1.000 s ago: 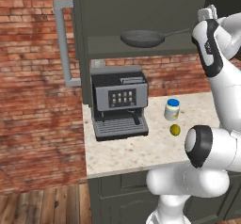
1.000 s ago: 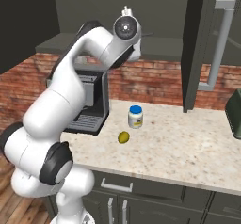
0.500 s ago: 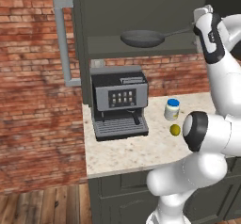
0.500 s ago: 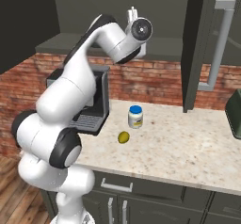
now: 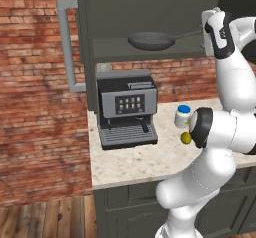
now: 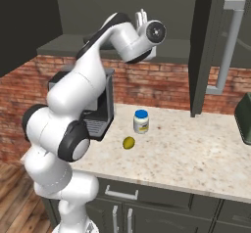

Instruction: Pick the pan from the cabinet and place it on the stove. Then turn on the stove burner for the pan.

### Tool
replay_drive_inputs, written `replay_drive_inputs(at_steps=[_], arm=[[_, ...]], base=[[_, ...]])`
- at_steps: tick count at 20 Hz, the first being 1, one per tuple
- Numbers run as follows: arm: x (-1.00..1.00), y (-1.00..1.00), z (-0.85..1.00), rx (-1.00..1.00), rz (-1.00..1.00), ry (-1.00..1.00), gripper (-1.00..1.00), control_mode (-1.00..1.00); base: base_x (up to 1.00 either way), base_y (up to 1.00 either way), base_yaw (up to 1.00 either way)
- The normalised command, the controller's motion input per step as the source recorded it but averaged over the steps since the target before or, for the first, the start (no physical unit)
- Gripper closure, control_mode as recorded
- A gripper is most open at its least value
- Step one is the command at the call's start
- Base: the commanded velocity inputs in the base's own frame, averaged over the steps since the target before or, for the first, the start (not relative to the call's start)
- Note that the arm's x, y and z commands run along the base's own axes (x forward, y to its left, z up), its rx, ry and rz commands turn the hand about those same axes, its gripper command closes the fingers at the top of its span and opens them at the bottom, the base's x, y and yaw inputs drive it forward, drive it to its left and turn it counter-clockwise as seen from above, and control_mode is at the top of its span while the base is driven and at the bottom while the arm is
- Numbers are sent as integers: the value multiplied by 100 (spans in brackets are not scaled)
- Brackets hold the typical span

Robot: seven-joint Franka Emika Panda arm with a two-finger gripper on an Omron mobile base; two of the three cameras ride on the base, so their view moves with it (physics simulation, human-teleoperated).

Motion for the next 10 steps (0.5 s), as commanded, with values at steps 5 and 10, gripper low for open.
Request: replay_drive_inputs(at_steps=[5,10], arm=[[37,0,-5,0,2,0,-100,-100],[35,0,-7,0,1,0,-100,-100]], base=[[0,0,0],[0,0,0]])
